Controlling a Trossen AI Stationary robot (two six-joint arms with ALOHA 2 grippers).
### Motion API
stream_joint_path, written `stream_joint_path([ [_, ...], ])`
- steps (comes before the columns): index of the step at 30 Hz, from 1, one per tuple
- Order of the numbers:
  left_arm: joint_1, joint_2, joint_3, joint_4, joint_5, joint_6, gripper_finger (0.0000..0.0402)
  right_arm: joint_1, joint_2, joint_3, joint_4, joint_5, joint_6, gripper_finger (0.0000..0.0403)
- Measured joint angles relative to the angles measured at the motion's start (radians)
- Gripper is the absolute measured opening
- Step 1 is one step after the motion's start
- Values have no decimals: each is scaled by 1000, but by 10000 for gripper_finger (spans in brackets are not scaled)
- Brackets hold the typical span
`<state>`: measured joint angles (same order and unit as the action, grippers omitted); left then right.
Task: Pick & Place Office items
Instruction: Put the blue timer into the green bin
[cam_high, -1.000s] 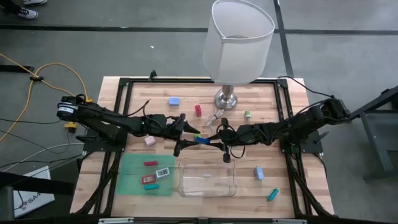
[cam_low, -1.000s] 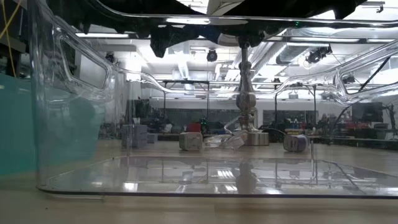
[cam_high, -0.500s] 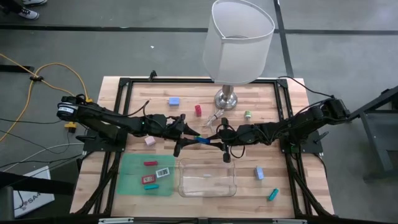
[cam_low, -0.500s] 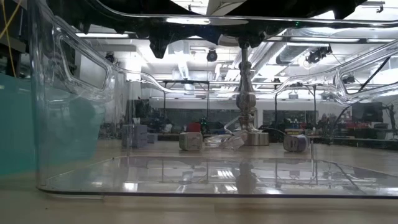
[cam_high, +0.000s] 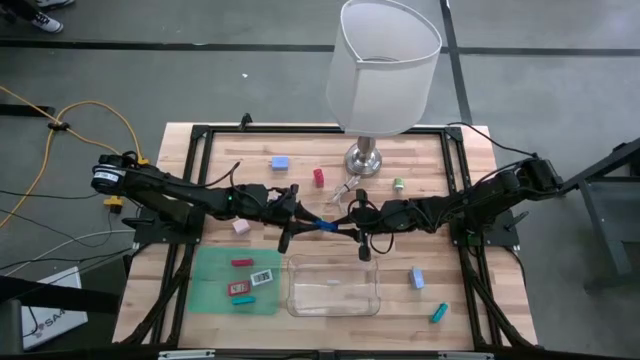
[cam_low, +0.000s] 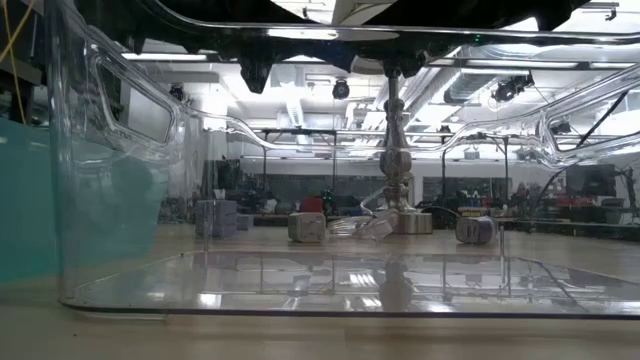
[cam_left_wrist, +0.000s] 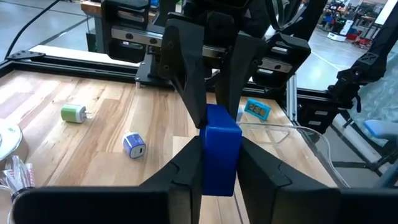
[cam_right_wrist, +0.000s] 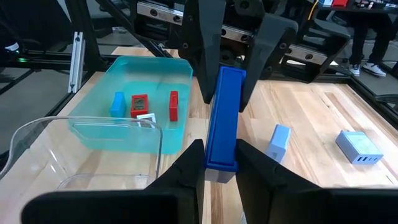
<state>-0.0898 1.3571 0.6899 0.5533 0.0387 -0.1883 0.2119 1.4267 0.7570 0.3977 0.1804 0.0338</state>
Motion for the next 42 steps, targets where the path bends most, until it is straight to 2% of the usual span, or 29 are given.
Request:
stream_joint_path([
  [16, 1, 0, 0, 0, 13, -1, 72, 0, 0, 0, -3, -1, 2, 63],
  [32, 1, 0, 0, 0, 11, -8, 71, 0, 0, 0, -10, 5, -3, 133],
  [38, 2, 0, 0, -3, 8, -15, 71, 0, 0, 0, -75, 98, -5, 160],
  [42, 3, -24, 0, -44, 12, -14, 71, 0, 0, 0, -124, 108, -2, 176],
])
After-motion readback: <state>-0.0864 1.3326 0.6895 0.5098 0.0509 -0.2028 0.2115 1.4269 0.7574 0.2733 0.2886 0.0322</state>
